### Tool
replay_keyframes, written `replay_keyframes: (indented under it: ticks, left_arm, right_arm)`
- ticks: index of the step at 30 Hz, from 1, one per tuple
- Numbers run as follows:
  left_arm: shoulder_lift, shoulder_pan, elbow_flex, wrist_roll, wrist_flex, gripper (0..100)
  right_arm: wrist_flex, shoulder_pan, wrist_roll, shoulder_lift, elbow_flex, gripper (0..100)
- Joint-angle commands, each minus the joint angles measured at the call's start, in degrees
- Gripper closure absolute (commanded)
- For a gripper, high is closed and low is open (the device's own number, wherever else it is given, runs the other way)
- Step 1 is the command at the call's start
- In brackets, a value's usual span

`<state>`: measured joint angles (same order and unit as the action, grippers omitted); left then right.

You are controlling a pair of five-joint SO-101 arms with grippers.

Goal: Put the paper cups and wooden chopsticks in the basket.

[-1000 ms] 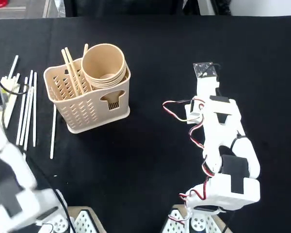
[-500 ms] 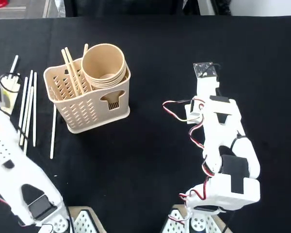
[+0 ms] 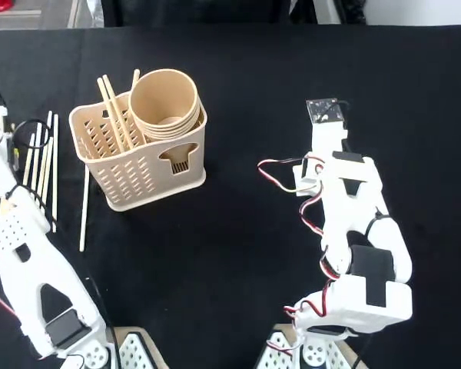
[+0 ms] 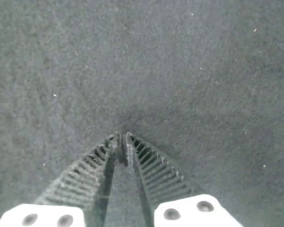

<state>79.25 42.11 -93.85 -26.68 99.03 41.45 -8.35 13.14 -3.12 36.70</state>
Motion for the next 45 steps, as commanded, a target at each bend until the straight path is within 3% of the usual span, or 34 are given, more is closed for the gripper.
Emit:
replay_keyframes:
  ticks: [1, 9, 21, 27, 38, 45]
  left_arm:
    - [-3.9, 0.8, -1.2, 0.5, 1.9, 97]
    - [-16.3, 0.8, -0.8, 9.2, 2.1, 97]
    - [-34.1, 0.5, -0.6, 16.6, 2.2, 97]
    - [-43.9, -0.8, 5.8, 18.3, 2.3, 97]
    - [-73.7, -6.7, 20.4, 21.4, 2.0, 97]
    - [-81.0, -9.0, 21.5, 25.7, 1.4, 97]
  right_arm:
    - [-0.8, -0.4, 0.4, 0.6, -0.4, 98.6]
    - [-0.8, -0.4, 0.4, 0.5, -0.6, 98.6]
    - [-0.8, -0.4, 0.4, 0.5, -0.7, 98.6]
    - [-0.9, -0.4, 0.4, 0.5, -0.7, 98.6]
    - [-0.9, -0.4, 0.4, 0.6, -0.4, 98.6]
    - [-0.7, -0.4, 0.4, 0.7, -0.4, 98.6]
